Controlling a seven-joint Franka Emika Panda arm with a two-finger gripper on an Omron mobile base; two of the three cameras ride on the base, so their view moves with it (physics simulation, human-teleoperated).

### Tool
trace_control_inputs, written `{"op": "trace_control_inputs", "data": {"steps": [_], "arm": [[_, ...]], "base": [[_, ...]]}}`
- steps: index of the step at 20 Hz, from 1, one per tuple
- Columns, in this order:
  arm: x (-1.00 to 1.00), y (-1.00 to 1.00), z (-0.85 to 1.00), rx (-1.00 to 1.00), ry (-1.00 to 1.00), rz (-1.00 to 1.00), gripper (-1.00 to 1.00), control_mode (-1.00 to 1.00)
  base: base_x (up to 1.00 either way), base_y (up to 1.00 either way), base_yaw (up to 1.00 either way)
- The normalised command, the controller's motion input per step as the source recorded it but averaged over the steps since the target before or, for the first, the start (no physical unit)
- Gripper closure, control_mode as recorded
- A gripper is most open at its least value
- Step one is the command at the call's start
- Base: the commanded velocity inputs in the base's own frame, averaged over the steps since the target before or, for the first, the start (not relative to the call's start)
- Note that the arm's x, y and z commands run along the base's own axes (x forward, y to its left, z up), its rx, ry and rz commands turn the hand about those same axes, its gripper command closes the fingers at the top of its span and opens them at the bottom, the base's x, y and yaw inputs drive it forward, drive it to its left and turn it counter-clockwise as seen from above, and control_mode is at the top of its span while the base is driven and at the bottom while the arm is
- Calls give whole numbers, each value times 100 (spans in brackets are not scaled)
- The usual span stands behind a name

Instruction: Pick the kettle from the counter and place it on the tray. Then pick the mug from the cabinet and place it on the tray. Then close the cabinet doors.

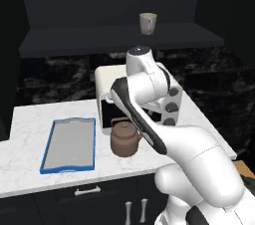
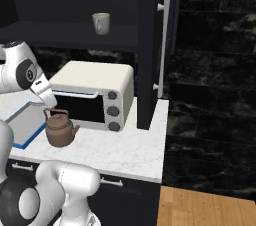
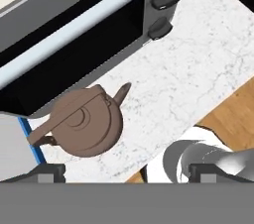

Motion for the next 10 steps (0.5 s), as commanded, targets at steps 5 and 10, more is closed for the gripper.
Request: {"op": "trace_control_inputs", "data": {"steps": [5, 10], "arm": [[9, 34, -41, 3, 0, -20, -100, -100], [14, 33, -49, 4, 0, -19, -100, -100]], "base": [[0, 0, 0], [0, 0, 0]]}}
